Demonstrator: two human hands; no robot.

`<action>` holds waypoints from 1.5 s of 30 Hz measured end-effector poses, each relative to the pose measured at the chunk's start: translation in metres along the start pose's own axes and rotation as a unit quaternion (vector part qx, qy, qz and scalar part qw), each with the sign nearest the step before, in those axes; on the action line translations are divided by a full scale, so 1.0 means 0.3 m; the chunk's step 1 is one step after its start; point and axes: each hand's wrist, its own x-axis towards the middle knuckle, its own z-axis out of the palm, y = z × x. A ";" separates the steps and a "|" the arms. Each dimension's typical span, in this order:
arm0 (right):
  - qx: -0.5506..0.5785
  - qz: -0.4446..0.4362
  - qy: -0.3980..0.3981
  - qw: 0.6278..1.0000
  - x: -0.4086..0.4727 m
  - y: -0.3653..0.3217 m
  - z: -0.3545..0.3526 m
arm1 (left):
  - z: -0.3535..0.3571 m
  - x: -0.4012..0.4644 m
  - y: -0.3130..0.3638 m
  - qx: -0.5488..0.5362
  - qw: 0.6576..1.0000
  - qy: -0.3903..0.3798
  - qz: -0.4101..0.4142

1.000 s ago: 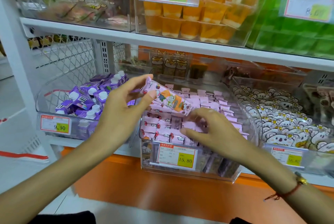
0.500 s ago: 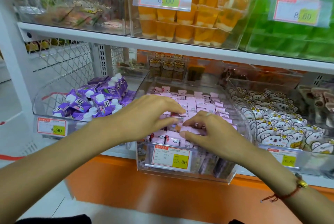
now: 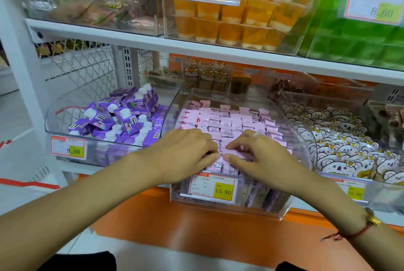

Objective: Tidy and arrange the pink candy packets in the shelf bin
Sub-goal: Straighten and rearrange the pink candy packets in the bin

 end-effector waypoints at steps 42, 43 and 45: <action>0.647 0.171 0.150 0.727 0.086 -0.172 -0.056 | -0.019 -0.117 0.012 -0.272 0.911 0.302 -0.070; 0.675 0.174 0.131 0.705 0.082 -0.167 -0.061 | -0.024 -0.118 0.015 -0.313 0.895 0.308 -0.081; 0.692 0.176 0.094 0.694 0.074 -0.149 -0.074 | -0.044 -0.111 0.024 -0.478 0.814 0.296 -0.147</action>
